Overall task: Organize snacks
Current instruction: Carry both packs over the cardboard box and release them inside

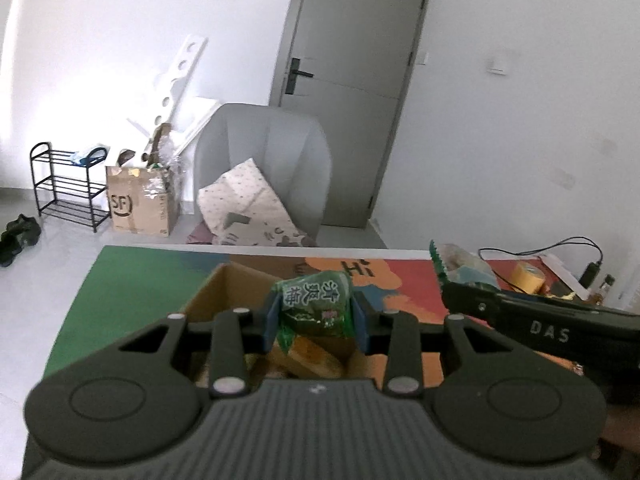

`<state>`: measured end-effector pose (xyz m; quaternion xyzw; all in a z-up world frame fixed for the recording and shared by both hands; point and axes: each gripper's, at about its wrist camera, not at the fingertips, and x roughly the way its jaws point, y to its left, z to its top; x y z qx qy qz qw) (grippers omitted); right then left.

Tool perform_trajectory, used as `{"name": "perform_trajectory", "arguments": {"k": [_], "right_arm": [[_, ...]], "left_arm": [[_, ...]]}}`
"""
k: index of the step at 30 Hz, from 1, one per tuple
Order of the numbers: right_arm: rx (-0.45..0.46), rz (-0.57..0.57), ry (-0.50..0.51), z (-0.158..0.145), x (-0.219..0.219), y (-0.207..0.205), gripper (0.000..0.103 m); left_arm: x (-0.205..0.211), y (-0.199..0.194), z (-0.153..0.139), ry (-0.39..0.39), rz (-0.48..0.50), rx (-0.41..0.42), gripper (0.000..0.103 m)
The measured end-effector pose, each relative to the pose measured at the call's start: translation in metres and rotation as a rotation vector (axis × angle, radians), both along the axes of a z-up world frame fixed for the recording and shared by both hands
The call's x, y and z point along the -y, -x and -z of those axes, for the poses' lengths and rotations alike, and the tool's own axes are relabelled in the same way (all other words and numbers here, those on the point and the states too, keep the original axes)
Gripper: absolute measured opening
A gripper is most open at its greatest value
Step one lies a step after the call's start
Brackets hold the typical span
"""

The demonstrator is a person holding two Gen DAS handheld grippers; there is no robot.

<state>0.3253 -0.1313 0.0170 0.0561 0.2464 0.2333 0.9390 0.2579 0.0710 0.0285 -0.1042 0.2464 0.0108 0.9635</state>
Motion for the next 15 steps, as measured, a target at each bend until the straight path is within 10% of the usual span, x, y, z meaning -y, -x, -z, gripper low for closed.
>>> {"name": "perform_trajectory", "arguments": {"k": [15], "right_arm": [[-0.015, -0.128, 0.017, -0.003, -0.047, 0.005, 0.047]], "left_arm": [[-0.037, 0.017, 0.007, 0.038, -0.096, -0.043, 0.06]]}}
